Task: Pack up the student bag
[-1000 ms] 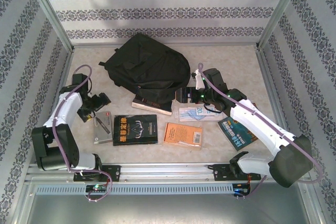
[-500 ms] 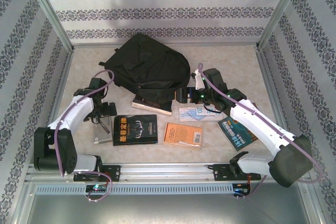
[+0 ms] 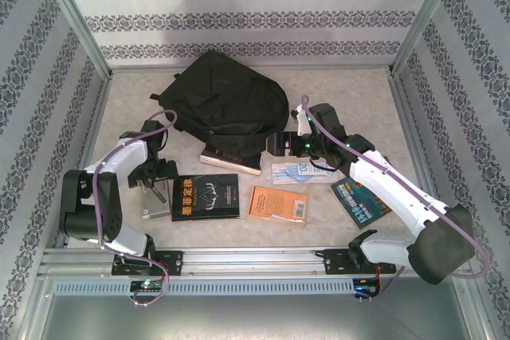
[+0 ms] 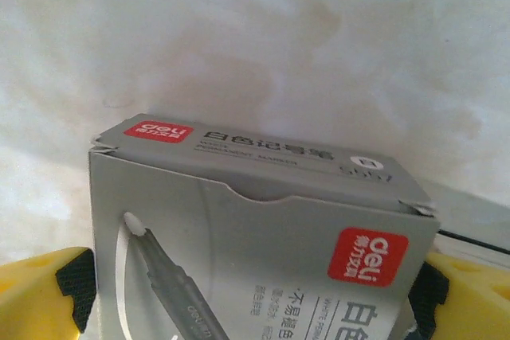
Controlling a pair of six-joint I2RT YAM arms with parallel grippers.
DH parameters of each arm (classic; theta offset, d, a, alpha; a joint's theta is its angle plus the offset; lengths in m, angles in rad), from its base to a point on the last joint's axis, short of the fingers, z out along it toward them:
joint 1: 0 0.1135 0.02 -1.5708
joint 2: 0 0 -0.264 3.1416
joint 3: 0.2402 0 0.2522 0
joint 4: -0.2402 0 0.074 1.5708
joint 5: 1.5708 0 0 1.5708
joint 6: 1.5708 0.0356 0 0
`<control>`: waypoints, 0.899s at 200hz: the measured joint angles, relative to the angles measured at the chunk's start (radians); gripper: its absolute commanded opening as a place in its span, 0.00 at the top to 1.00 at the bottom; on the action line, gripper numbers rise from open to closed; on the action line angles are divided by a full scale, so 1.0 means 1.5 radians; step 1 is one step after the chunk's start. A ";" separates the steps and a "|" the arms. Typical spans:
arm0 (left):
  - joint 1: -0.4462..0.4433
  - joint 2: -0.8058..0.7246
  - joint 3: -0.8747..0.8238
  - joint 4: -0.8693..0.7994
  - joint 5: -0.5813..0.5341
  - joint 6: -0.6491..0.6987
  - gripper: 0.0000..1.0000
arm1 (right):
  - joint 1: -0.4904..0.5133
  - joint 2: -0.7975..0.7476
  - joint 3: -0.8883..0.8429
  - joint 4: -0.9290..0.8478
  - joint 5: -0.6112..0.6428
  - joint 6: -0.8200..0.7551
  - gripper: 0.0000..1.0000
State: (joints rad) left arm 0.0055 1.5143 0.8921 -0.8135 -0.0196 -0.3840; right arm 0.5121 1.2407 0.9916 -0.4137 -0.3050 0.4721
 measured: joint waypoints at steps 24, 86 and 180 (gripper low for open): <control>0.016 0.001 0.000 0.008 0.040 -0.013 0.00 | 0.000 0.000 0.000 0.000 0.000 0.000 0.12; 0.028 0.011 -0.002 0.018 0.066 -0.019 0.03 | 0.000 0.000 0.000 0.000 -0.001 0.000 0.12; 0.028 -0.038 0.025 -0.018 -0.007 -0.031 0.16 | 0.000 -0.001 0.000 -0.001 0.000 0.000 0.13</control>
State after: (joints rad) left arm 0.0479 1.4578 0.9295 -0.8410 -0.0296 -0.4305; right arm 0.5125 1.2400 0.9916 -0.4145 -0.3054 0.4725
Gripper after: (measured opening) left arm 0.840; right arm 0.873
